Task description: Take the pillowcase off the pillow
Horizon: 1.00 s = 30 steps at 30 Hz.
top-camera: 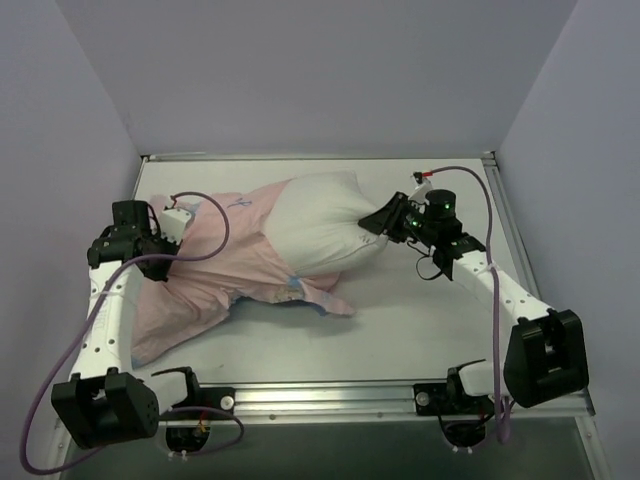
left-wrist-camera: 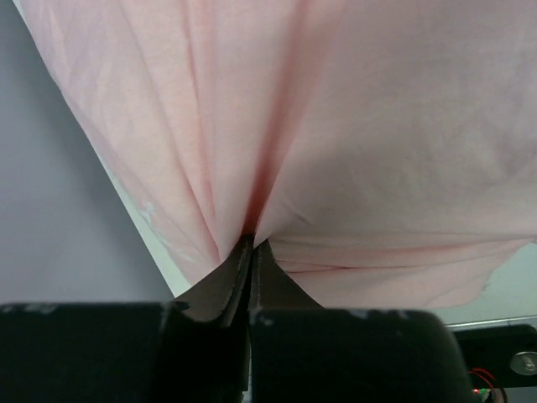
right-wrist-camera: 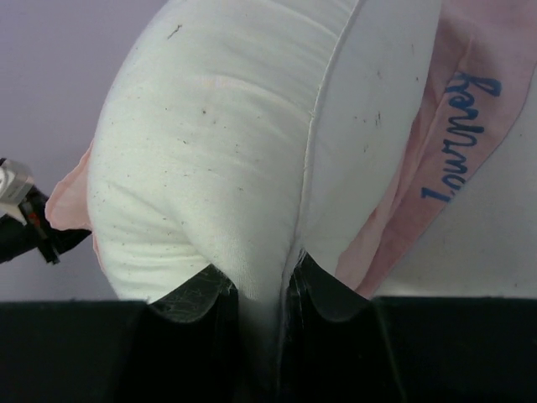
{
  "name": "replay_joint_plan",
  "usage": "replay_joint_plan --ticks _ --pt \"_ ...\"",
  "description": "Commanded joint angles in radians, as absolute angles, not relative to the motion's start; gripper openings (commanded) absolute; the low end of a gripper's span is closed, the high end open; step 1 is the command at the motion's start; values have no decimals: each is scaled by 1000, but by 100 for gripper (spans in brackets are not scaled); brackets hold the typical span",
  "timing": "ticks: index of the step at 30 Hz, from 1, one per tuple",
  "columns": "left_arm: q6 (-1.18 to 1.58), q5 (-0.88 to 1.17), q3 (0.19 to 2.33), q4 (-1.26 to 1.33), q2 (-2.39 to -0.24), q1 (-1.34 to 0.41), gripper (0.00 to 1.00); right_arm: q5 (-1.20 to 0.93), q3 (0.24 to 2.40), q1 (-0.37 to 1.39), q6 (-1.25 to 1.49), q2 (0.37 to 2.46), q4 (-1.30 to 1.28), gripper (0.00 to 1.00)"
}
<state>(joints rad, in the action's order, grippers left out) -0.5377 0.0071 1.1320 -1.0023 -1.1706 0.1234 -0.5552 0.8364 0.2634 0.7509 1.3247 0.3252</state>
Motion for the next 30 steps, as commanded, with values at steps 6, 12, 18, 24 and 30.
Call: replay_joint_plan --ticks 6,12,18,24,30 --pt "-755 -253 1057 -703 -1371 422 2 -534 867 6 640 1160 230 0" --pt "-667 206 1198 -911 -1320 370 9 -474 787 164 664 1200 282 0" --pt "-661 376 1232 -1032 -1298 363 98 -477 738 195 693 1190 301 0" --pt "-860 440 1255 -1309 -1272 500 94 -468 752 239 635 1187 218 0" --pt "-943 302 1048 -1240 -1273 580 94 -454 840 278 534 1210 114 58"
